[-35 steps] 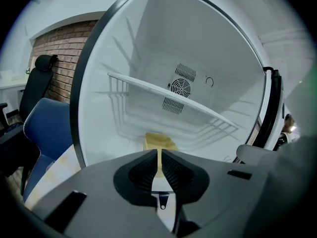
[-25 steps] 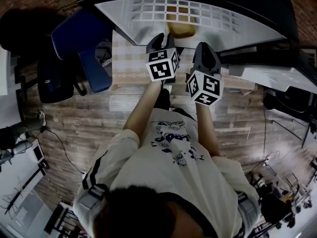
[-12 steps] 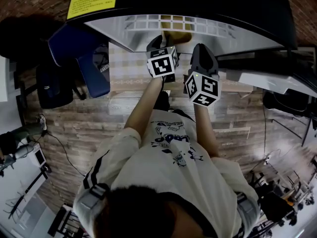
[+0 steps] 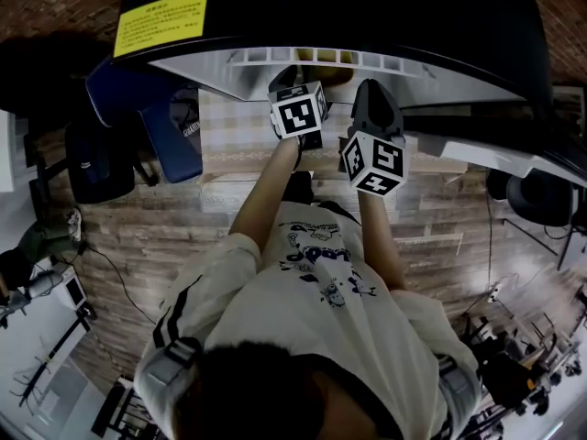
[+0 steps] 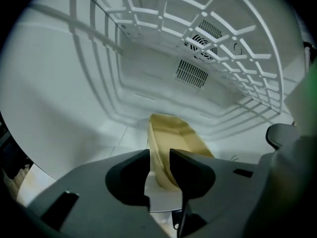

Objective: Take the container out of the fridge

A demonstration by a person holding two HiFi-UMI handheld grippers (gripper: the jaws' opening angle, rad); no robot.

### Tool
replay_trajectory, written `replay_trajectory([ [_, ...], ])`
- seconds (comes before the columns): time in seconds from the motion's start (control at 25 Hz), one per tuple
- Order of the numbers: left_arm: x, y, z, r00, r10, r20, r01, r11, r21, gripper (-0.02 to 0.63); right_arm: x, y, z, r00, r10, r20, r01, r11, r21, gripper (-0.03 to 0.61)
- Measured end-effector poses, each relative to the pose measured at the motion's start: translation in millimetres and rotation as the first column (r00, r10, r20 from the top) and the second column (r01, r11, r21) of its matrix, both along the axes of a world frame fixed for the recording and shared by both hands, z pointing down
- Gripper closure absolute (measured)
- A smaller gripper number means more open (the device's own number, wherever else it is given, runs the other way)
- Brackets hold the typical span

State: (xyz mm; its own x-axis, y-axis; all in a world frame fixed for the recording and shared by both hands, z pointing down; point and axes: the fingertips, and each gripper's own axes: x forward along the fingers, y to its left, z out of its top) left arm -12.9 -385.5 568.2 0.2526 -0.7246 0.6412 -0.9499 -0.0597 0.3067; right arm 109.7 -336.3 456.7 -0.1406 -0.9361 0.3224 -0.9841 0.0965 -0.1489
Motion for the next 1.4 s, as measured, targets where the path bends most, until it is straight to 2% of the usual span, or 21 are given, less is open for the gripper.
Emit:
replay_trajectory([
  [0.28,3.2,-2.5,0.4,0.999,0.033,0.037,-0.032,0.999,-0.006,0.493,-0.5,-1.1,-5.1,1.000,-0.007,-0.006,0.007,1.000,0.005,0.535],
  [0.52,5.9,-3.7,5.6,0.997,0.028,0.069,-0.029,1.000,0.004,0.575,2.8,0.5,-4.5,1.000,0.003,-0.003,-0.003,1.000,0.001,0.535],
  [0.72,8.3,-4.2,4.4,0.995,0.041,0.088,-0.043,0.999,0.016,0.580,4.0,1.7,-4.6,1.000,0.008,-0.002,-0.008,1.000,-0.002,0.535],
  [1.16,-7.2,1.2,-5.6,0.996,0.006,0.090,-0.008,0.999,0.031,0.583,3.9,1.9,0.0,1.000,0.005,0.013,-0.005,1.000,-0.012,0.535],
  [1.32,-1.2,-1.9,-20.6,0.999,0.018,0.044,-0.022,0.996,0.085,0.584,3.4,-0.2,0.9,1.000,0.000,0.017,0.000,1.000,-0.012,0.535],
  [1.4,-3.4,-1.3,-21.0,0.999,0.001,0.034,-0.004,0.996,0.087,0.584,1.9,-2.2,0.6,1.000,-0.006,0.019,0.007,1.000,-0.009,0.535],
])
